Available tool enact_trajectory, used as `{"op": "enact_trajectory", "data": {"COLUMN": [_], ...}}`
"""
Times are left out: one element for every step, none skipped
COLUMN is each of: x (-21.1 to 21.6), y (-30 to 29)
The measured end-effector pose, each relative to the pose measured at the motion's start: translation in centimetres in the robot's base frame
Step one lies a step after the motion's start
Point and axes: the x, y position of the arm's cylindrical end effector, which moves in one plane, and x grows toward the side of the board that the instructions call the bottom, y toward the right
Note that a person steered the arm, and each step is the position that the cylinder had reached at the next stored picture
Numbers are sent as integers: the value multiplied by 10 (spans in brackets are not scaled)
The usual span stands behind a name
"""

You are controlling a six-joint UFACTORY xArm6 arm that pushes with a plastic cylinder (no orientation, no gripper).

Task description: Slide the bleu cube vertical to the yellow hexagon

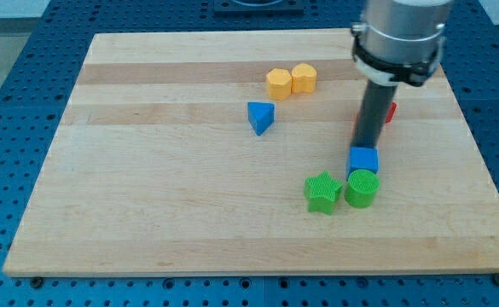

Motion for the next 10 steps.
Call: {"op": "enact_trajectory", "data": {"x": [3,28,37,40,45,44,39,39,39,39], "y": [31,43,35,8,-15,-20,-23,-38,-52,-65]}}
